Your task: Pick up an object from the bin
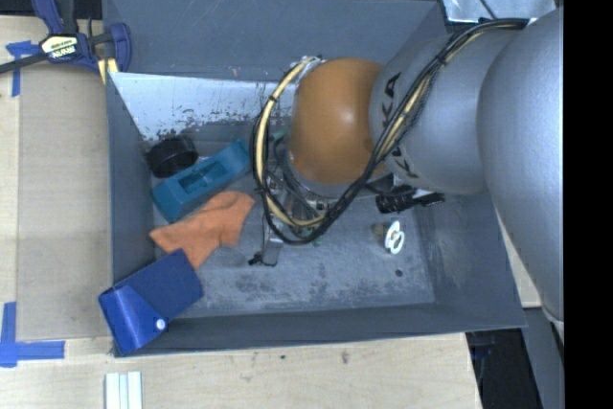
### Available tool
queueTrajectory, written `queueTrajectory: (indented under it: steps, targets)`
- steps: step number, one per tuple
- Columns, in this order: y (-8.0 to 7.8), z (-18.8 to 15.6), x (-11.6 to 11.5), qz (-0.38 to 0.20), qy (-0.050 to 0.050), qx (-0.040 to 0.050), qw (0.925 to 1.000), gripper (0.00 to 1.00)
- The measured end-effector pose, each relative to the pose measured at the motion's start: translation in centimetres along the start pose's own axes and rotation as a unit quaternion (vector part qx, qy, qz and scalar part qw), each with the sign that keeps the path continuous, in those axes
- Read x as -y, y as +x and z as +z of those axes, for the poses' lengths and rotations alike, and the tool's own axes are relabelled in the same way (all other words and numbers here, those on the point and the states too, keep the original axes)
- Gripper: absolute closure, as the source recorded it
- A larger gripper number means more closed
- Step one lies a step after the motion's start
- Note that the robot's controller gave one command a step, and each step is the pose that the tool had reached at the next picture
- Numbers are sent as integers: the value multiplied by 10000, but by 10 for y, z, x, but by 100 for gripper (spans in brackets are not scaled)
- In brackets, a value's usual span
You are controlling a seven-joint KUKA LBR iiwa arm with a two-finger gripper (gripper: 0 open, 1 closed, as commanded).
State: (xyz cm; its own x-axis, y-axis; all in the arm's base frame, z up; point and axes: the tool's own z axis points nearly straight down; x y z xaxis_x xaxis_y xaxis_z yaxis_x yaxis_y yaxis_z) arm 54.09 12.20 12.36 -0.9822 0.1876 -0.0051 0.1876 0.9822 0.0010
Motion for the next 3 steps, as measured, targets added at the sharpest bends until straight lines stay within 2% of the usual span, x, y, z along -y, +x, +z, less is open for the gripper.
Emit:
queueTrajectory:
  steps: [1, 2, 3]
  targets:
    - [-16, 23, -15, 182, -3, -2, 9998, 0]
    - [-53, 46, -46, -513, 19, 22, 9987, 100]
    - [-53, 46, -46, -512, 19, 21, 9987, 100]
